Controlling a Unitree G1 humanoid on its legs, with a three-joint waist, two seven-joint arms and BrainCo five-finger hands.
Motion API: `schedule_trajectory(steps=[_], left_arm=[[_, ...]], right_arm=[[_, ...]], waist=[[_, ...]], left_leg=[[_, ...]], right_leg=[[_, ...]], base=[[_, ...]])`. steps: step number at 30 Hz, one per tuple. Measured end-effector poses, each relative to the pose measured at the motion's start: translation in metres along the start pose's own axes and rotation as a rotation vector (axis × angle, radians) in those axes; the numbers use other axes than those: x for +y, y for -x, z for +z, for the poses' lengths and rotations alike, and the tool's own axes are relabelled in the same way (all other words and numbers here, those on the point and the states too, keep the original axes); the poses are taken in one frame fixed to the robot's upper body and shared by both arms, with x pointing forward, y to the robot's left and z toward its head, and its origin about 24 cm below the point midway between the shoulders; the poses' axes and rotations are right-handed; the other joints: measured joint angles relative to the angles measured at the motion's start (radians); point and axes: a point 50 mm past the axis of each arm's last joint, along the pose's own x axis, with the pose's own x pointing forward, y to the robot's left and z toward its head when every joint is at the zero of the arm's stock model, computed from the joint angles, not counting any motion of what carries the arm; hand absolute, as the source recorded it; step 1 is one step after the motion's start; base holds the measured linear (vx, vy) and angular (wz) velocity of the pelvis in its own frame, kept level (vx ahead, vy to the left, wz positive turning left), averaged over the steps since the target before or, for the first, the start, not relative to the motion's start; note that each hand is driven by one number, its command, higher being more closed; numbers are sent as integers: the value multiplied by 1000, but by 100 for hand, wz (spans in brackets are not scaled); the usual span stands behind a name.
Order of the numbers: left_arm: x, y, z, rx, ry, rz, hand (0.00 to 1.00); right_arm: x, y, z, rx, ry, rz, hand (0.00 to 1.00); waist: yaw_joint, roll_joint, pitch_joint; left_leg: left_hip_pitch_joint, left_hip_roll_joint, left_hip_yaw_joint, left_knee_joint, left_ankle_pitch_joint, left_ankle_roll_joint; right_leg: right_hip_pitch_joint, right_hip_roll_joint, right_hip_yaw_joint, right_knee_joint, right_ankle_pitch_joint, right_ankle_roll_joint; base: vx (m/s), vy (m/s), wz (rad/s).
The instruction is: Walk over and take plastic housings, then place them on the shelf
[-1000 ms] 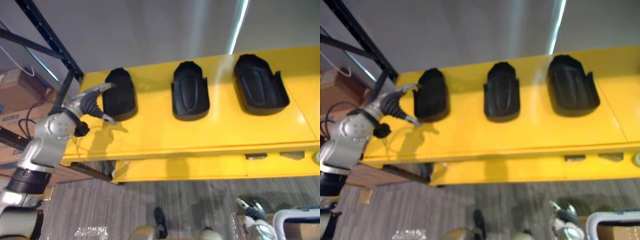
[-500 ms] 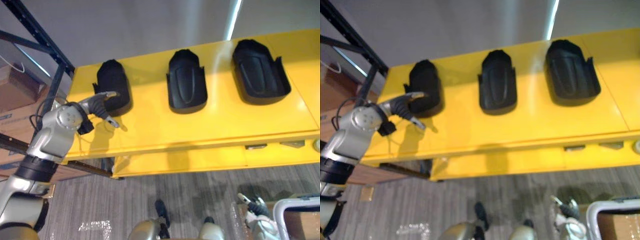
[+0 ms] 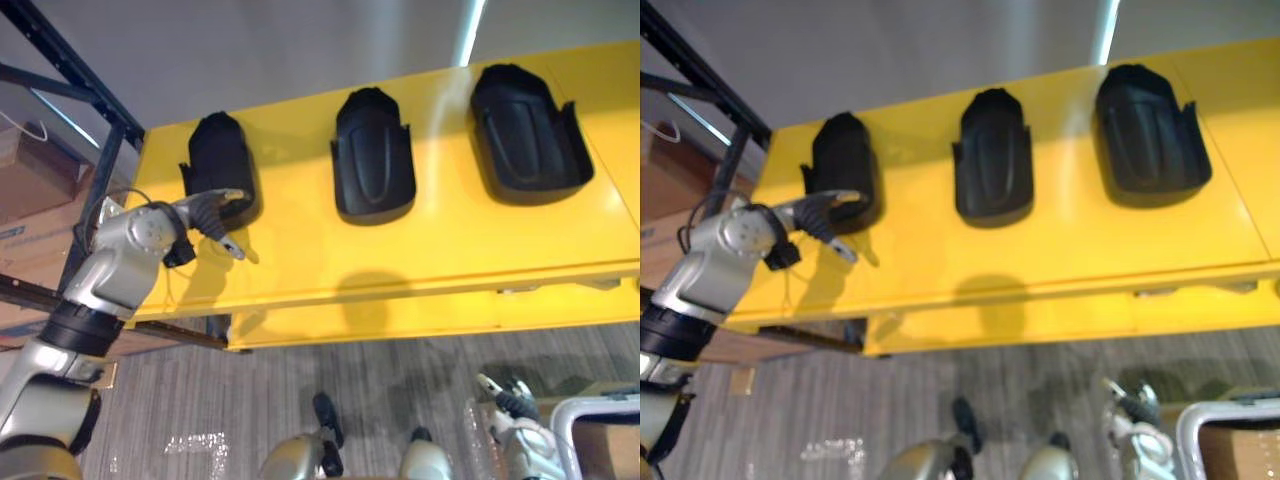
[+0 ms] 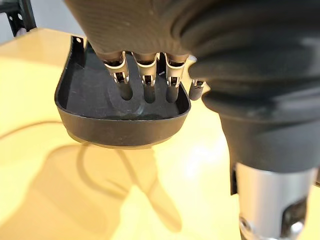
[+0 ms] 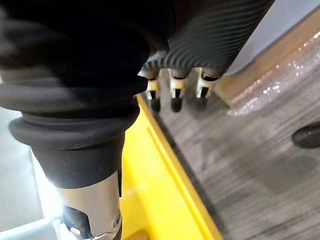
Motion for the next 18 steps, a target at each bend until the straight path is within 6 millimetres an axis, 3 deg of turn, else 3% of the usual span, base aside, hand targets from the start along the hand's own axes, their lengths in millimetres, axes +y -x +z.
schedule_trajectory(steps=[8, 18], left_arm=[[9, 1, 6, 6, -23, -21, 0], [8, 1, 3, 39, -37, -38, 0]], right_arm=[[2, -1, 2, -6, -3, 4, 0], [2, -1, 2, -4, -4, 3, 0]], waist=[[0, 3, 50], [-7, 3, 50]], left_leg=[[-21, -3, -2, -5, 13, 13], [-20, -1, -8, -5, 22, 9]], right_leg=[[-21, -6, -3, 16, -14, 8], [-20, -4, -5, 23, -15, 8]], base=[[-29, -6, 2], [0, 0, 0]])
